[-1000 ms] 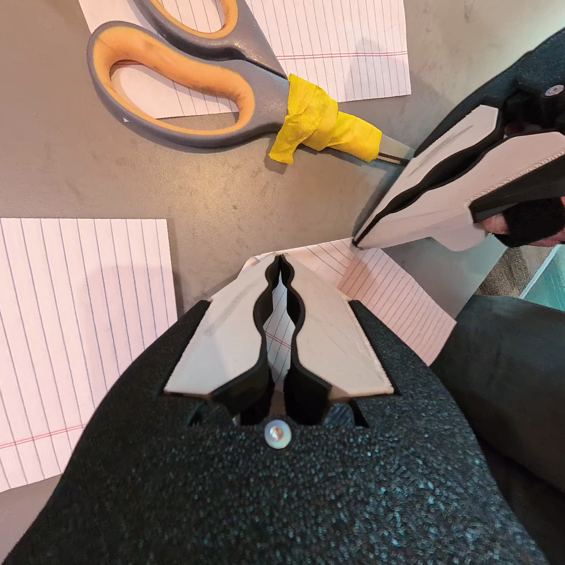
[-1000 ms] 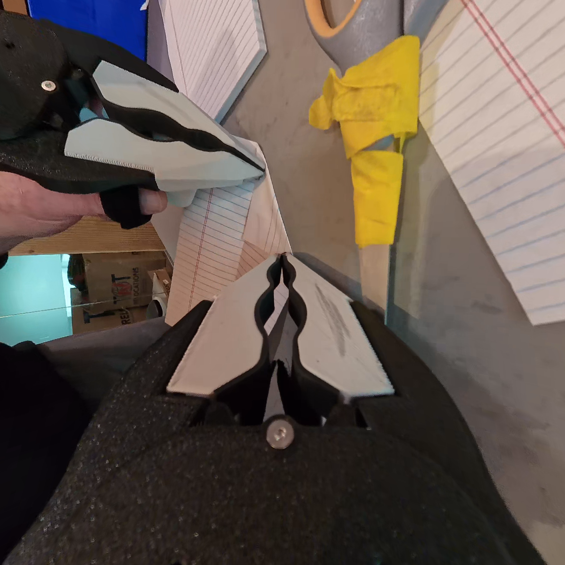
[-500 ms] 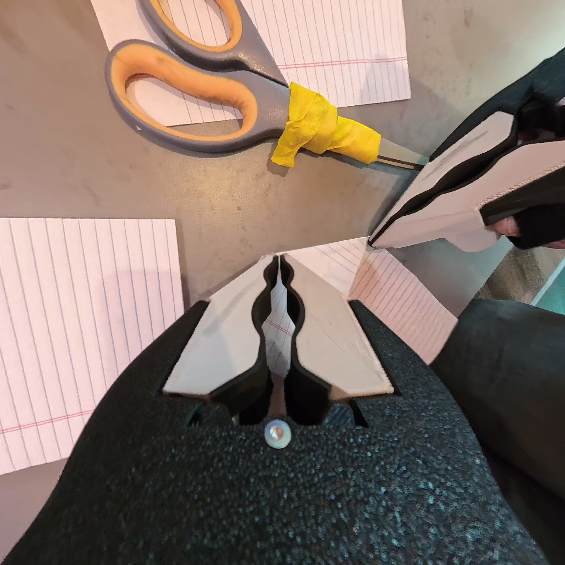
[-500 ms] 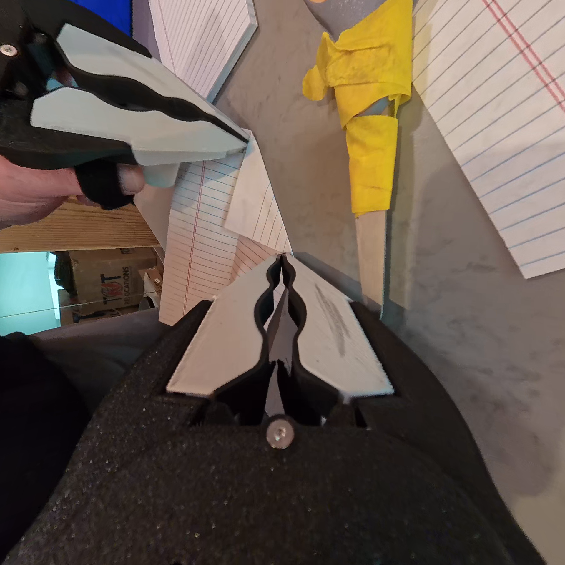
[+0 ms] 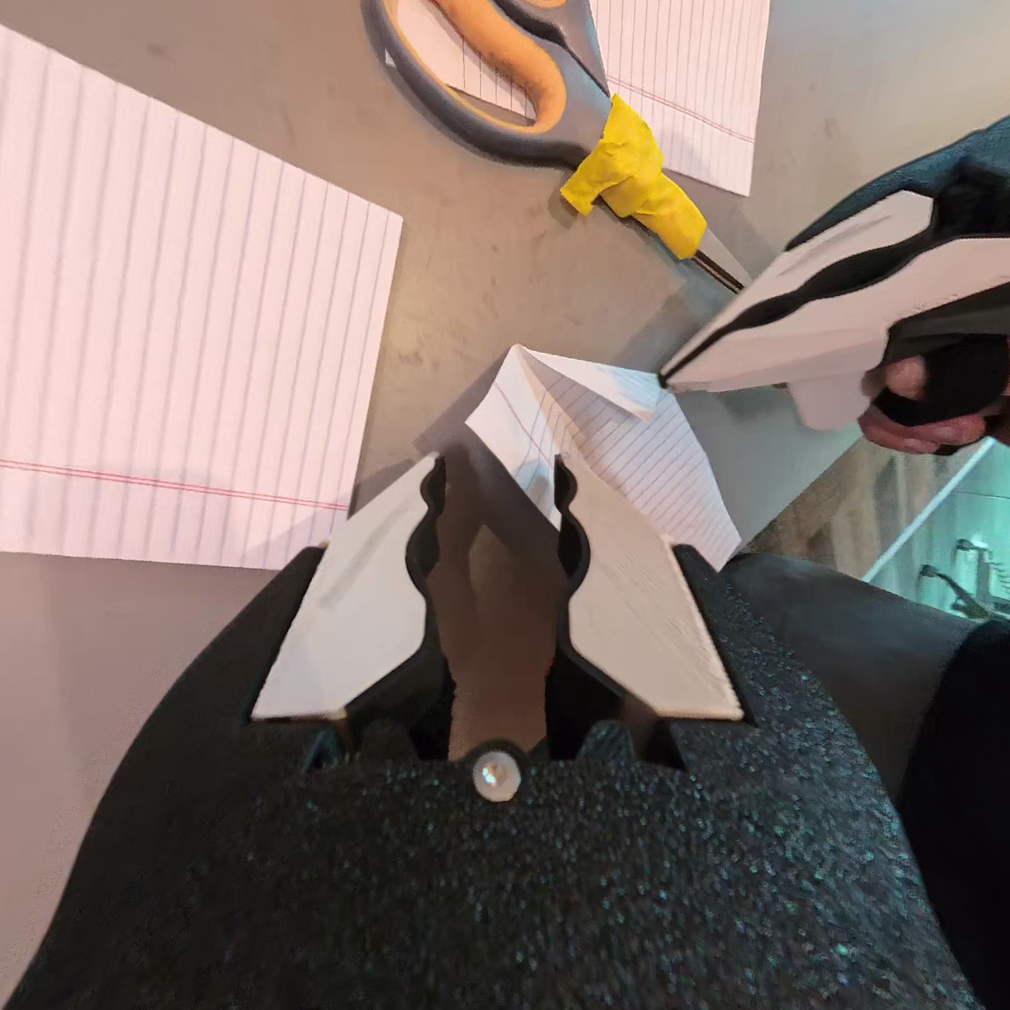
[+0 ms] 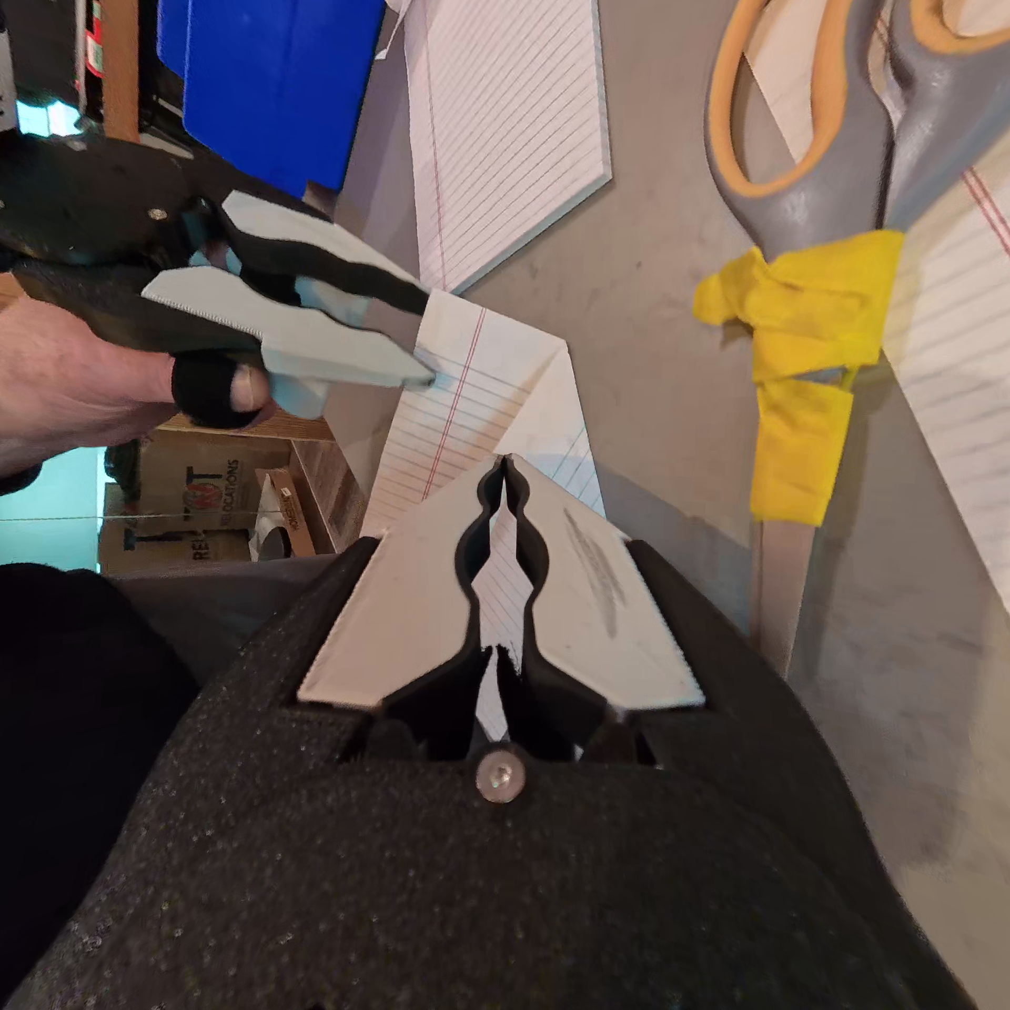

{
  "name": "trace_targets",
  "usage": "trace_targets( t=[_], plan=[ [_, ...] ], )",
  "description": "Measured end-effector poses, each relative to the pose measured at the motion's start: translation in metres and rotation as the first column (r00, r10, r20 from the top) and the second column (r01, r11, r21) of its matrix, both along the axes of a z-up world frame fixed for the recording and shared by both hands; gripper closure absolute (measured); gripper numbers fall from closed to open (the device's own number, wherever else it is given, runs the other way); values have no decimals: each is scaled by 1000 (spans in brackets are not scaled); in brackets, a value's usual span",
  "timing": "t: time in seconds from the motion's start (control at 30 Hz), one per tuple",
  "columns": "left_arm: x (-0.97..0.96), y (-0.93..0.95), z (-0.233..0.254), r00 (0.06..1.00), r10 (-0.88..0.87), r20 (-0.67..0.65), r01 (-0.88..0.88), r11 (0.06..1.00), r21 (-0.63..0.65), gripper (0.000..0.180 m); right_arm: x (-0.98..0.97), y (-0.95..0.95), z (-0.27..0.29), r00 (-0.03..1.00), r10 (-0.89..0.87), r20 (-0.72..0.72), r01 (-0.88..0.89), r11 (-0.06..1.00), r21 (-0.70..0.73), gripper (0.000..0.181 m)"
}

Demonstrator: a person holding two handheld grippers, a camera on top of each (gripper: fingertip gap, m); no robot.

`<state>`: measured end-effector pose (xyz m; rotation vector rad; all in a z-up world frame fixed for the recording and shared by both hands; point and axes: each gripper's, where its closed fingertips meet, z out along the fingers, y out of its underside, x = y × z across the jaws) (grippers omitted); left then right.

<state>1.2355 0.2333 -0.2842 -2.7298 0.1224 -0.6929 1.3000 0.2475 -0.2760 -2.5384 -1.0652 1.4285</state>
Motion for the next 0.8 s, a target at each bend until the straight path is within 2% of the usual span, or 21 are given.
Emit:
trace_targets(
  t=[0.23,0.43,0.63,0.8],
  plan=[
    [5,-1,-10,999,-38,-2,38,999,12,152,-12,-10,-34,987,102,126,-108,993,49,181],
    [6,1,-6,992,-106,-64,110,991,70,160,-14,-11,-35,985,106,137,-118,989,84,181],
    [6,2,0,944,-217,-247,258,955,146,163,-14,-11,-35,986,99,136,-110,991,75,181],
    [13,-4,-3,820,-364,-441,471,867,161,163,-14,-12,-35,987,87,132,-97,993,73,181]
  ],
)
